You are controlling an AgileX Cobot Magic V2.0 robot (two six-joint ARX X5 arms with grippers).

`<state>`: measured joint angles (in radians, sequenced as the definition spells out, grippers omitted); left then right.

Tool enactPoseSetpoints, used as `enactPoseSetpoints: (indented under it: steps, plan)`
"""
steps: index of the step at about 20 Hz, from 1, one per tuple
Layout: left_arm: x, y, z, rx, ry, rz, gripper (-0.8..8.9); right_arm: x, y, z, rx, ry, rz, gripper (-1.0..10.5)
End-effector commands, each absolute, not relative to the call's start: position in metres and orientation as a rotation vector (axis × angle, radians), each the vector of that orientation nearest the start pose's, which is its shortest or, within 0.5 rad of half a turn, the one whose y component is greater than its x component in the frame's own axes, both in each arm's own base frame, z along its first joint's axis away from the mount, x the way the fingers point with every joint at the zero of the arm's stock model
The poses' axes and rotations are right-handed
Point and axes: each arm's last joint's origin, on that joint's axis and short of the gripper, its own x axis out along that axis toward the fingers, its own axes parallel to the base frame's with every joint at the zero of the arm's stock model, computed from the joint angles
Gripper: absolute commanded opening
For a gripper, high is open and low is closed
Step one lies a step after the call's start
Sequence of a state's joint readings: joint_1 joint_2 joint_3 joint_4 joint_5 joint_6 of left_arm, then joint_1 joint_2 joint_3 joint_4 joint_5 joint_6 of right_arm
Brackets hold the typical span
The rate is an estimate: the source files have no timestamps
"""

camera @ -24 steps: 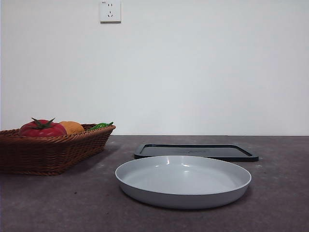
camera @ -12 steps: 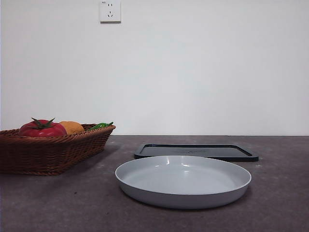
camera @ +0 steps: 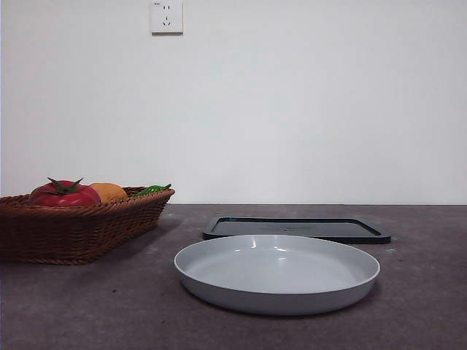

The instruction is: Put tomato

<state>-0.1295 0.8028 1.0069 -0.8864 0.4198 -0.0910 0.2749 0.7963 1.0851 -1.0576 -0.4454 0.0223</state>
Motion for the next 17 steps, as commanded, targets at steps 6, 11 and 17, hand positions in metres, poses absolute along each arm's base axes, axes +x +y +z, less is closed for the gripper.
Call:
enactPoseSetpoints:
  steps: [6, 11, 17]
  plan:
    - [0.173, -0.033, 0.341, -0.137, 0.674, -0.45, 5.61, 0.113, 0.046, 0.36, 0.076, 0.764, 0.685, 4.4]
    - [0.205, -0.037, 0.325, -0.096, 0.713, -0.412, 5.61, 0.113, 0.046, 0.36, 0.076, 0.764, 0.685, 4.4]
    - [0.241, -0.048, 0.301, -0.048, 0.759, -0.394, 5.62, 0.114, 0.046, 0.36, 0.076, 0.765, 0.685, 4.4]
